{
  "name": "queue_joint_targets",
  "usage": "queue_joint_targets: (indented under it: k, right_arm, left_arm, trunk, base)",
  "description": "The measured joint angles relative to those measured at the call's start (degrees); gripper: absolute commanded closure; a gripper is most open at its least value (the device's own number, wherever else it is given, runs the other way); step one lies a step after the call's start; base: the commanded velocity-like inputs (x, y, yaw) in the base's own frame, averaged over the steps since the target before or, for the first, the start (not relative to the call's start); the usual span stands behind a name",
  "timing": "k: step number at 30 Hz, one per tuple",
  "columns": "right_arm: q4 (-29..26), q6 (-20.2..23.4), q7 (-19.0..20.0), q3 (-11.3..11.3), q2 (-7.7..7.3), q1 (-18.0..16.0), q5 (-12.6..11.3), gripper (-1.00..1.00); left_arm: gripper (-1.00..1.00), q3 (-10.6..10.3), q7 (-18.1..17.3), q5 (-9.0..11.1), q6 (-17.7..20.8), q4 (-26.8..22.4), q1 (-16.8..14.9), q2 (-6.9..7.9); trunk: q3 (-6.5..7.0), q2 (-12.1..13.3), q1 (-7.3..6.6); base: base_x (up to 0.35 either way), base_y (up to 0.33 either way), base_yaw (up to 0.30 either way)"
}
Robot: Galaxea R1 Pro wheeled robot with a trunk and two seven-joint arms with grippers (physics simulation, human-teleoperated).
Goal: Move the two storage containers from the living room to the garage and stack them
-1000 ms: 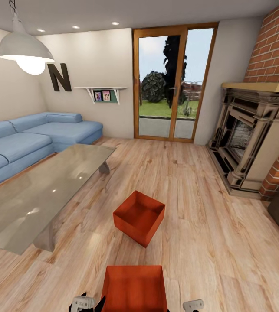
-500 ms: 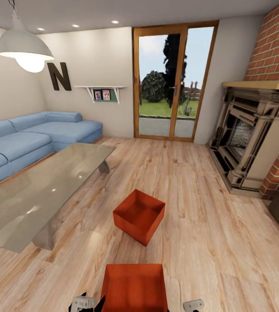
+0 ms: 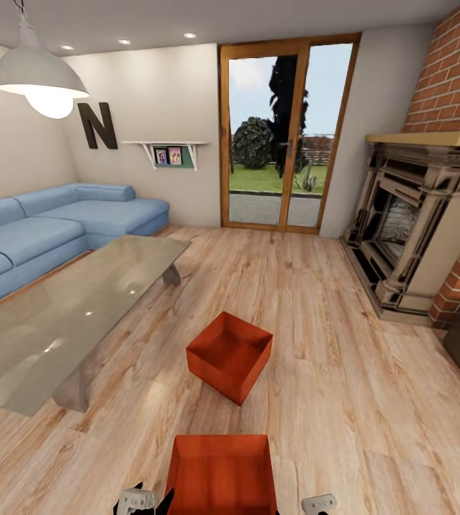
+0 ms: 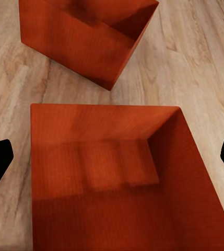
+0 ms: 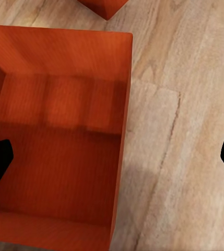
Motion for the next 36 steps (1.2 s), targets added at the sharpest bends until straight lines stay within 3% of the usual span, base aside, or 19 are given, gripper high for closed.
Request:
queue_joint_targets:
  k: [6, 20, 27, 36]
  right_arm:
    - [0.0, 0.0, 0.0, 0.0, 0.00, 0.0, 0.0, -1.00]
    - [0.0, 0.0, 0.0, 0.0, 0.00, 0.0, 0.0, -1.00]
    - [0.0, 0.0, 0.0, 0.0, -0.01, 0.0, 0.0, -1.00]
    - [0.0, 0.0, 0.0, 0.0, 0.00, 0.0, 0.0, -1.00]
  left_arm:
    - [-1.00, 0.0, 0.0, 0.0, 0.0, 0.0, 0.0, 0.02]
    - [-1.00, 0.0, 0.0, 0.0, 0.0, 0.0, 0.0, 0.00]
    - [-1.00, 0.0, 0.0, 0.0, 0.0, 0.0, 0.0, 0.00]
    - [-1.00, 0.0, 0.0, 0.0, 0.0, 0.0, 0.0, 0.00]
  trunk:
    - [0.00, 0.0, 0.00]
    - [-2.51, -5.6, 3.07]
    - [-2.51, -5.6, 3.08]
    - [-4.12, -9.2, 5.05]
  base:
    - [0.000, 0.000, 0.000]
    - [0.000, 0.000, 0.000]
    - [0.000, 0.000, 0.000]
    - [0.000, 0.000, 0.000]
